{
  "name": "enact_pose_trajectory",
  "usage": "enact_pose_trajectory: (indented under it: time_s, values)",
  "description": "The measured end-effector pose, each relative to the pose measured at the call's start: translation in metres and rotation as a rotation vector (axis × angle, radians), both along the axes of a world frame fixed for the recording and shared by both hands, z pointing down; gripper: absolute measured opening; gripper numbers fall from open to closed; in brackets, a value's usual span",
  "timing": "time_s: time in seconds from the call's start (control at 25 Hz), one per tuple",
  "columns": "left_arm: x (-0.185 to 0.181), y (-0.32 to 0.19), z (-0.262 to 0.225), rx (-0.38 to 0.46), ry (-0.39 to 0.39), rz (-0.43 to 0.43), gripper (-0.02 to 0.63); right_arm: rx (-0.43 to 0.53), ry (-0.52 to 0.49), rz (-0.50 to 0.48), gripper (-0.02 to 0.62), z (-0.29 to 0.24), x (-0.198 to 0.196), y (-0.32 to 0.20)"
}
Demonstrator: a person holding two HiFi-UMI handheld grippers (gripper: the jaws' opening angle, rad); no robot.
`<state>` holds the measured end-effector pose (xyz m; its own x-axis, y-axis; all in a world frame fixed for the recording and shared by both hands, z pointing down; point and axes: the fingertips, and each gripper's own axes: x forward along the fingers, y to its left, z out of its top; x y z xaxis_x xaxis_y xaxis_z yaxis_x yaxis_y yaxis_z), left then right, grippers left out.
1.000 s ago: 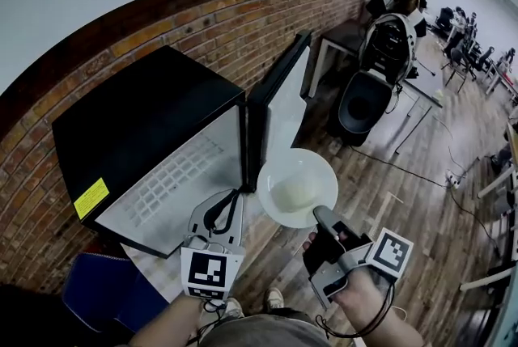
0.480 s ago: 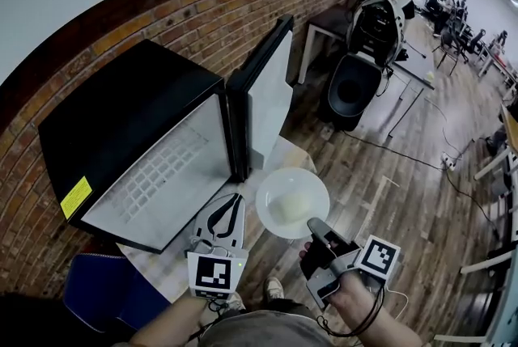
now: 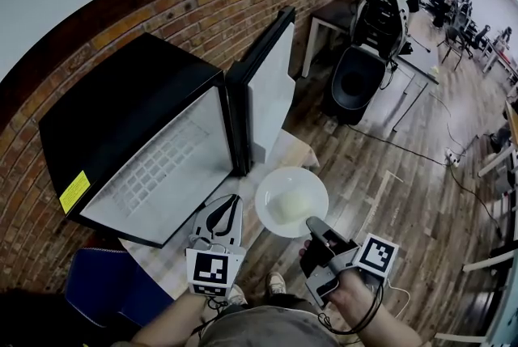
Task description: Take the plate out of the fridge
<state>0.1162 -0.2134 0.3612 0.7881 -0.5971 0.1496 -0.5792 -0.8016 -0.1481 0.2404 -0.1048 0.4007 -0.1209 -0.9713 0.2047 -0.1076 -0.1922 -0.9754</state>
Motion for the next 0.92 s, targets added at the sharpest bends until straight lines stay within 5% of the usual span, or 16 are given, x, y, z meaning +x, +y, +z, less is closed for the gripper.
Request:
enact_pose_trajectory:
  time_s: [0.92]
  values:
    - [-0.0029, 0.0046, -0.0032, 0.008, -0.003, -0.006, 0.023, 0.012, -0.025, -0.006, 0.032, -0.0047, 0.0019, 0.0023]
